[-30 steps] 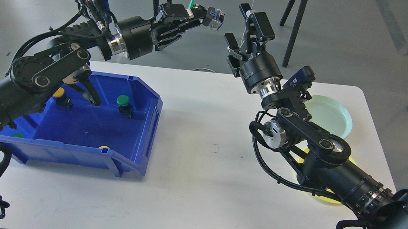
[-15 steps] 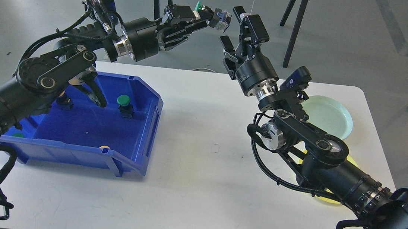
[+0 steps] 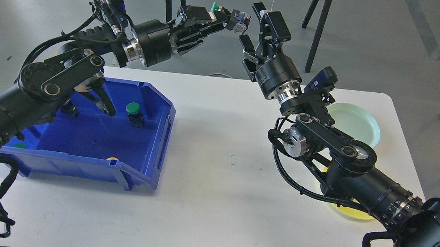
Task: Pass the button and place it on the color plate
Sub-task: 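Grasp the green-capped button with the right gripper from the left gripper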
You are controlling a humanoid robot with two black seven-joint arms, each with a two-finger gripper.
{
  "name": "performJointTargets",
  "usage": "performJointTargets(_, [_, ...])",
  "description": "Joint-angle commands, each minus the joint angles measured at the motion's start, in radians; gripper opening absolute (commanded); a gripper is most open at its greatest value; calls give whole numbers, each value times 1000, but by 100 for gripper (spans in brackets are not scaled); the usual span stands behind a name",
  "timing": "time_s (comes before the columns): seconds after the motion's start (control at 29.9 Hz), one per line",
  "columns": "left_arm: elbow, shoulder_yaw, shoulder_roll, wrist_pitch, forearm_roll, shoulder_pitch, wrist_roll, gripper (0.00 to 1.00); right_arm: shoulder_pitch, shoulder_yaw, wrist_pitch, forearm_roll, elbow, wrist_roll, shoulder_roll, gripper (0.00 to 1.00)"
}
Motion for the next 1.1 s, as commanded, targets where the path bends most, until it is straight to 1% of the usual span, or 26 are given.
performJointTargets(0.0, [0, 0, 0, 0, 0, 1, 0, 28, 4, 0, 2, 0, -8, 0, 0, 94])
performJointTargets(0.17, [0, 1, 0, 0, 2, 1, 0, 28, 19, -46, 2, 0, -8, 0, 0, 94])
performJointTargets(0.5, [3, 2, 0, 0, 11, 0, 0, 29, 19, -61, 5, 0, -5, 0, 0, 93])
performJointTargets(0.77, [3, 2, 0, 0, 12, 0, 0, 29, 34, -61, 5, 2, -7, 0, 0, 83])
performJointTargets(1.07, [5, 2, 0, 0, 12, 0, 0, 29, 48, -61, 5, 2, -14, 0, 0, 79])
